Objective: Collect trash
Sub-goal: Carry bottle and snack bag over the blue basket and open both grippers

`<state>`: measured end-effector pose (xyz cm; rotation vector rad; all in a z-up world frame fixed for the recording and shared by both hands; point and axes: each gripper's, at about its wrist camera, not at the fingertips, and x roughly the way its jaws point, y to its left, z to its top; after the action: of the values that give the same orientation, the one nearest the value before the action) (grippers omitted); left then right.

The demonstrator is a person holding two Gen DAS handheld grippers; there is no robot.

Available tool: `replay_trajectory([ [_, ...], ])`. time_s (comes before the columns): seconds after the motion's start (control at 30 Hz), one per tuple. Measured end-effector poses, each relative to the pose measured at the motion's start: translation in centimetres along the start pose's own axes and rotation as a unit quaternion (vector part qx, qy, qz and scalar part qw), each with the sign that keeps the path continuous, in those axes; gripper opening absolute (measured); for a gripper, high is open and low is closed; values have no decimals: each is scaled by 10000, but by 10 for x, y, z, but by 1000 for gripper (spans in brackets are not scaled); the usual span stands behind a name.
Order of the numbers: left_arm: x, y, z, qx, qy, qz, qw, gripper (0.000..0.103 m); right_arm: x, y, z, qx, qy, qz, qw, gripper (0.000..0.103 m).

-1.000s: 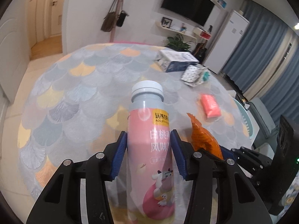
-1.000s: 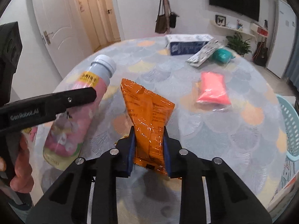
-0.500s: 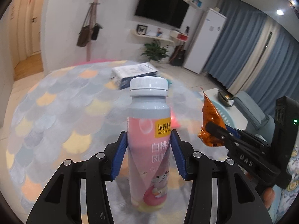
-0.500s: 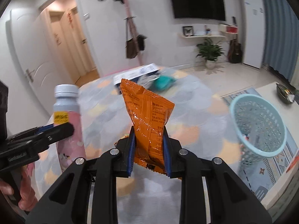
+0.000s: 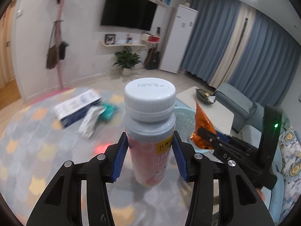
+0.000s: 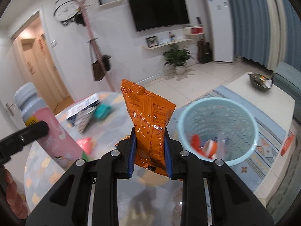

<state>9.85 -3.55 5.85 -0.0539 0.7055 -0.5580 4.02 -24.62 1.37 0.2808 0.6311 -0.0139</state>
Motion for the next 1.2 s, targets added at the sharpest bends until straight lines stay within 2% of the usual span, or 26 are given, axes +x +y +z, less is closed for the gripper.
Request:
replay_trajectory([
  [0.23, 38, -49, 40, 200, -70, -382, 9990, 45, 18, -69, 18, 435, 24, -457, 9980, 23],
  [0.37, 69, -78, 53, 349, -21, -599, 9976, 45, 45, -106, 21, 688, 304, -653, 9950, 23],
  [0.53, 116, -101, 58, 461, 167, -509, 9975, 45, 81, -142, 13, 979, 739, -926, 9881, 23],
  [0.73, 185, -109, 45, 449, 507, -459, 9966, 45, 123, -181, -9, 1377, 1237, -1118, 9763, 27],
  [0.8, 204, -110, 40, 431, 611, -423, 9963, 45, 131, -186, -14, 1416, 1335, -1158, 9740, 30],
  [0.93, 228, -114, 40, 422, 809, -473, 9947, 46, 137, -193, -20, 1464, 1445, -1214, 9710, 54],
  [0.97, 234, -116, 39, 420, 871, -490, 9941, 48, 136, -195, -21, 1465, 1439, -1246, 9707, 58],
  [1.0, 237, -116, 39, 390, 894, -497, 9940, 59, 134, -195, -22, 1470, 1419, -1247, 9709, 58],
  [1.07, 235, -116, 38, 334, 851, -475, 9947, 72, 131, -197, -23, 1495, 1404, -1239, 9709, 59],
  [1.2, 229, -112, 36, 334, 838, -490, 9947, 75, 127, -203, -27, 1603, 1419, -1222, 9691, 59],
])
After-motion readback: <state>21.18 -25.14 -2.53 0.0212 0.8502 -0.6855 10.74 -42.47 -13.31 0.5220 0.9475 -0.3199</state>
